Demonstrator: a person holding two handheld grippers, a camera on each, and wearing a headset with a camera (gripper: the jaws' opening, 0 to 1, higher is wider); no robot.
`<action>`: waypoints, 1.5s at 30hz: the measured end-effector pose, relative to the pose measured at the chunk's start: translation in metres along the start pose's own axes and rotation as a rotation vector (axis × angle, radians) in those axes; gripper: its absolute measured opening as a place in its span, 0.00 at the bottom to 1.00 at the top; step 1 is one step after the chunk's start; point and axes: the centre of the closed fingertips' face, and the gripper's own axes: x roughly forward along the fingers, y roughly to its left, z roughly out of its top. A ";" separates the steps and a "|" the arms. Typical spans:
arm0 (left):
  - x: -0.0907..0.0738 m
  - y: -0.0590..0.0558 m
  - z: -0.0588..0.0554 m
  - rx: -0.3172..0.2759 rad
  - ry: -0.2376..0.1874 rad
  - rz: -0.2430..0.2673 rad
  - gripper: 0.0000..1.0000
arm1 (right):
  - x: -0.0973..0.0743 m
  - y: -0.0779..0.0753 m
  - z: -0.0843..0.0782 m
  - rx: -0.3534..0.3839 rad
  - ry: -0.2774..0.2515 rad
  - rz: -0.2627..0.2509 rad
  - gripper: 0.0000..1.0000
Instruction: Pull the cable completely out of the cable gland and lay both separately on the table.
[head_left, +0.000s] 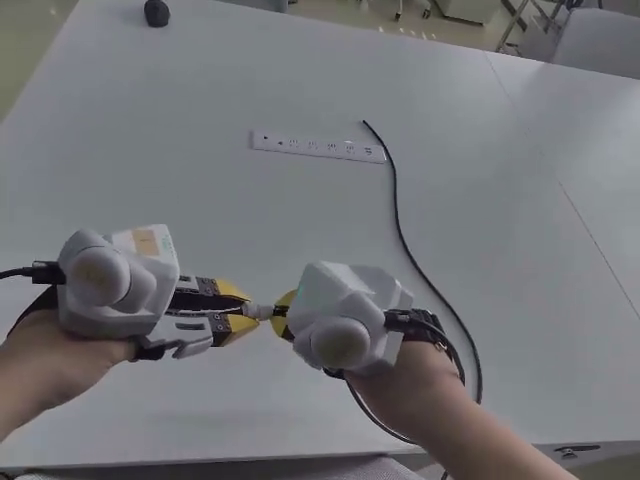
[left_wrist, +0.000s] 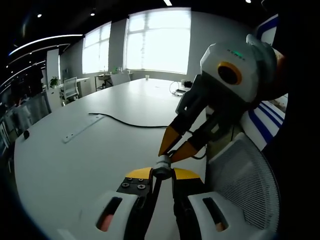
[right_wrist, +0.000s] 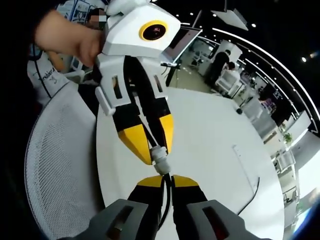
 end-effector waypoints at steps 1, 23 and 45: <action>-0.001 0.002 0.001 0.002 -0.003 0.003 0.15 | 0.000 -0.002 0.001 -0.002 -0.003 -0.004 0.01; -0.001 0.031 -0.004 -0.028 -0.016 0.030 0.15 | 0.023 -0.028 -0.015 0.265 -0.017 -0.032 0.00; -0.001 0.031 -0.006 -0.022 -0.017 0.033 0.15 | 0.028 -0.037 -0.071 0.739 -0.016 -0.083 0.00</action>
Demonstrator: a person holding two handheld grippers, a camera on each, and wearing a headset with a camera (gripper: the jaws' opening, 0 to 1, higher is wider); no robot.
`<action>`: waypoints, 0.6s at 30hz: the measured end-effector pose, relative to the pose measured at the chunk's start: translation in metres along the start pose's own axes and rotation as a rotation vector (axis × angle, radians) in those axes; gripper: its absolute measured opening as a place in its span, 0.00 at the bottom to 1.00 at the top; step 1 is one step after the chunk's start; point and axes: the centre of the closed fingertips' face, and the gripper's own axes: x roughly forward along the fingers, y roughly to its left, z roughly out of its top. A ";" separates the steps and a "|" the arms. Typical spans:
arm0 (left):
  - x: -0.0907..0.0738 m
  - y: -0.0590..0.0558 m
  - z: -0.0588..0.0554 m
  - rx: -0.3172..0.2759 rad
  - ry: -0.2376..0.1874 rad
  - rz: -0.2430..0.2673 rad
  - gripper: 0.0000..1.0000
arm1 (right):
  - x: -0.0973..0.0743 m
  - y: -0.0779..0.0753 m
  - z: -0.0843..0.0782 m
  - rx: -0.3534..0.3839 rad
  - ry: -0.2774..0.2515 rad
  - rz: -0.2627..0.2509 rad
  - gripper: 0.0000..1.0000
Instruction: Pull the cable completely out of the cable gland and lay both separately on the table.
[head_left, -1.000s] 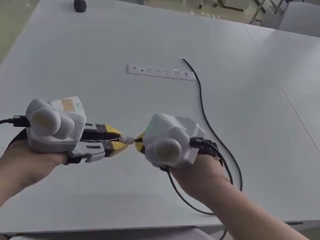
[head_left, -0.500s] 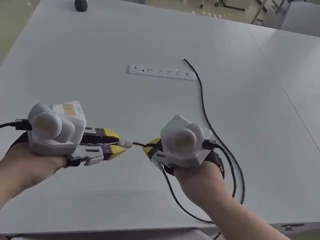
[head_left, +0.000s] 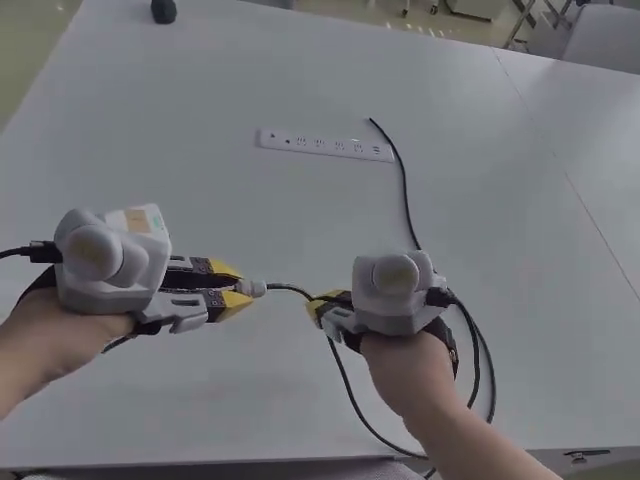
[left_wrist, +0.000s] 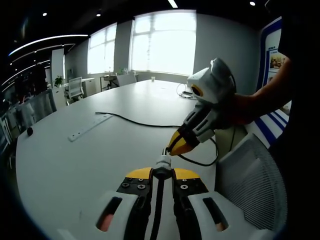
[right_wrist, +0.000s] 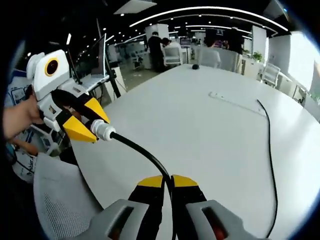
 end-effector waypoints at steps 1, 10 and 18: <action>0.001 0.000 -0.001 0.000 0.001 -0.001 0.15 | 0.000 0.000 0.000 -0.001 -0.002 0.000 0.00; 0.003 0.001 -0.004 0.010 0.023 0.000 0.15 | -0.002 0.005 0.006 -0.100 -0.042 0.028 0.02; 0.001 0.007 -0.003 0.003 0.025 0.011 0.15 | -0.008 0.008 0.014 -0.088 -0.070 0.043 0.12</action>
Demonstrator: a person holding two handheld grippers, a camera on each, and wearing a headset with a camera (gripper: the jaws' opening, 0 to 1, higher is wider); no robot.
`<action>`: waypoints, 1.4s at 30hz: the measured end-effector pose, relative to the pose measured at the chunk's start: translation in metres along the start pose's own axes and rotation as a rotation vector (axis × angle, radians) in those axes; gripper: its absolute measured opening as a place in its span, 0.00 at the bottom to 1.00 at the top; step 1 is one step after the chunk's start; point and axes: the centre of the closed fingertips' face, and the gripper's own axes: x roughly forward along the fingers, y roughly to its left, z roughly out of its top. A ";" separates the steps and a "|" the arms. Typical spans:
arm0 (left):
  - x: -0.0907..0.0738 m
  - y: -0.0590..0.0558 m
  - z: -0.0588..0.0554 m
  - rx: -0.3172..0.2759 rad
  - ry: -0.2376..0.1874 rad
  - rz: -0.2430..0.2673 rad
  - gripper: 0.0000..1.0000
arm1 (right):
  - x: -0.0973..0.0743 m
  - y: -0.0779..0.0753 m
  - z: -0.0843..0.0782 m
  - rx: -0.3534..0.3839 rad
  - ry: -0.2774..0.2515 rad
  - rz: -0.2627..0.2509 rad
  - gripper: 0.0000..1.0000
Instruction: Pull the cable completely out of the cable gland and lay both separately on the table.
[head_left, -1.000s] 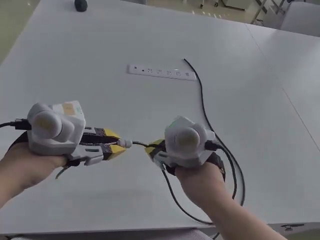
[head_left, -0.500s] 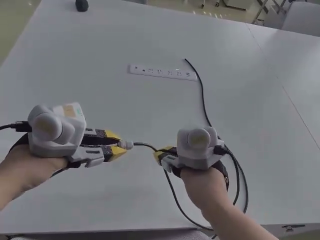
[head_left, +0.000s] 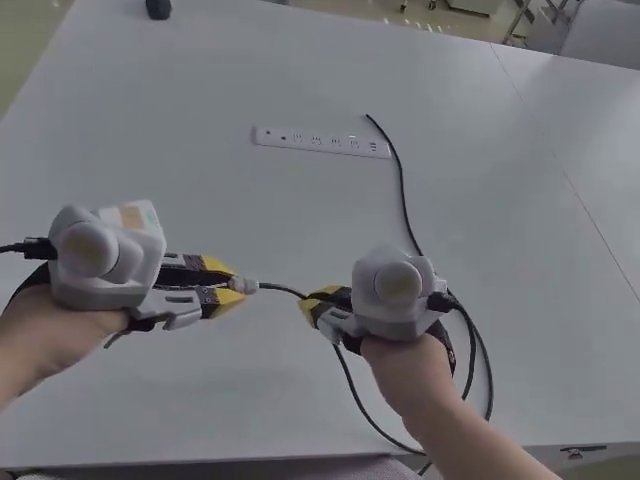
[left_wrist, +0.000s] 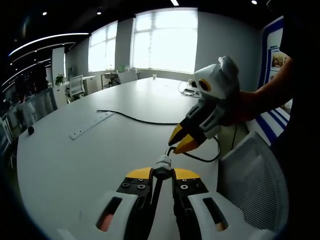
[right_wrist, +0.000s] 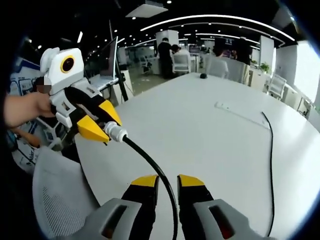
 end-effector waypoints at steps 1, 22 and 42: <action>0.000 0.000 0.000 0.002 0.001 0.000 0.15 | -0.001 0.001 0.002 -0.007 -0.004 -0.001 0.15; 0.002 -0.005 -0.001 -0.005 0.008 -0.002 0.15 | 0.011 0.053 0.033 -0.646 0.060 0.117 0.08; 0.005 -0.004 0.005 -0.004 -0.003 0.003 0.15 | 0.009 0.034 0.031 -0.517 0.057 0.055 0.00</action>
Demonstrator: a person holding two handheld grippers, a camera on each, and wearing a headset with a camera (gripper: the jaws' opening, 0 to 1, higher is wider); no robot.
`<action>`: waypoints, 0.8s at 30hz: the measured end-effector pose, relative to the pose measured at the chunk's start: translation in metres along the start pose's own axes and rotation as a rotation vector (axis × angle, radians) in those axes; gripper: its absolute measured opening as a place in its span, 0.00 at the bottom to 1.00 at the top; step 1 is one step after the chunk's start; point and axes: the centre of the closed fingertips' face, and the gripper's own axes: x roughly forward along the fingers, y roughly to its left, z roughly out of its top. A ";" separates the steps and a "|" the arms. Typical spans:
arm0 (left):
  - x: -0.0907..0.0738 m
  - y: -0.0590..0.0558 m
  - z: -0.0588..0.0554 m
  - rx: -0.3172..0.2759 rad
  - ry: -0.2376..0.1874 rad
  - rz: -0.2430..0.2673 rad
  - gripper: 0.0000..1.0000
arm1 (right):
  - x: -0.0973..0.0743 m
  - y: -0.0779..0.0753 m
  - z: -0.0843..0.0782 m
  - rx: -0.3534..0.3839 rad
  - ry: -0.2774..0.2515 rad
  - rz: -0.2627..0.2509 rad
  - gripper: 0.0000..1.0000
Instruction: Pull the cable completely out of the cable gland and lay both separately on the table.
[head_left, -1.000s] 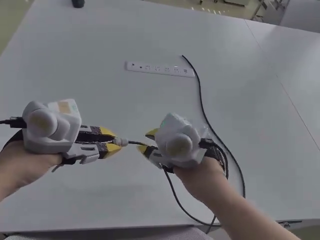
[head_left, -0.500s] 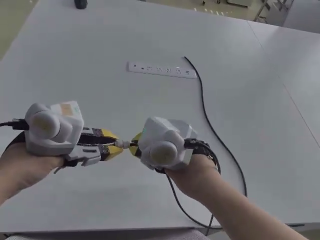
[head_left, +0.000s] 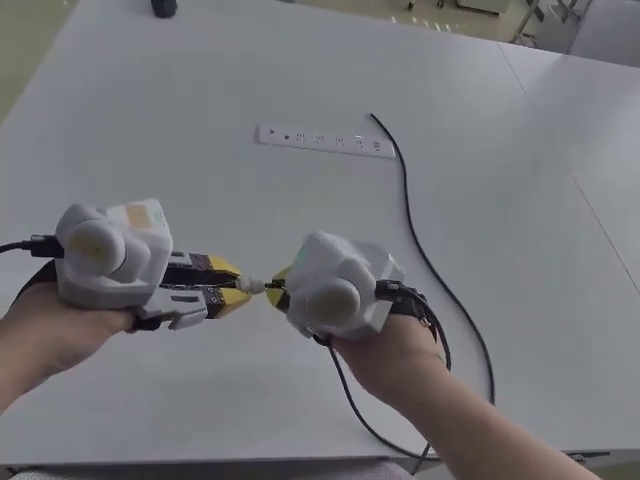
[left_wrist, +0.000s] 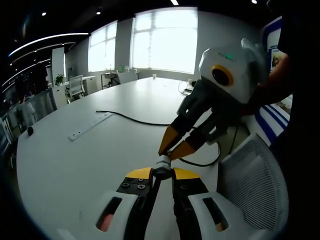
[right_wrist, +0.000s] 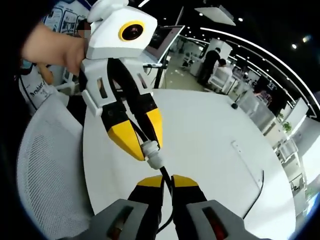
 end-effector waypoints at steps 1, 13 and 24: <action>0.000 0.000 0.000 -0.001 0.000 -0.001 0.15 | 0.000 -0.001 -0.002 0.012 0.004 0.000 0.00; 0.004 -0.003 0.000 0.024 -0.004 -0.009 0.15 | -0.003 -0.009 -0.031 0.241 0.022 -0.002 0.00; 0.004 0.000 -0.002 0.015 0.001 -0.006 0.15 | 0.001 -0.014 -0.050 0.444 0.044 -0.007 0.00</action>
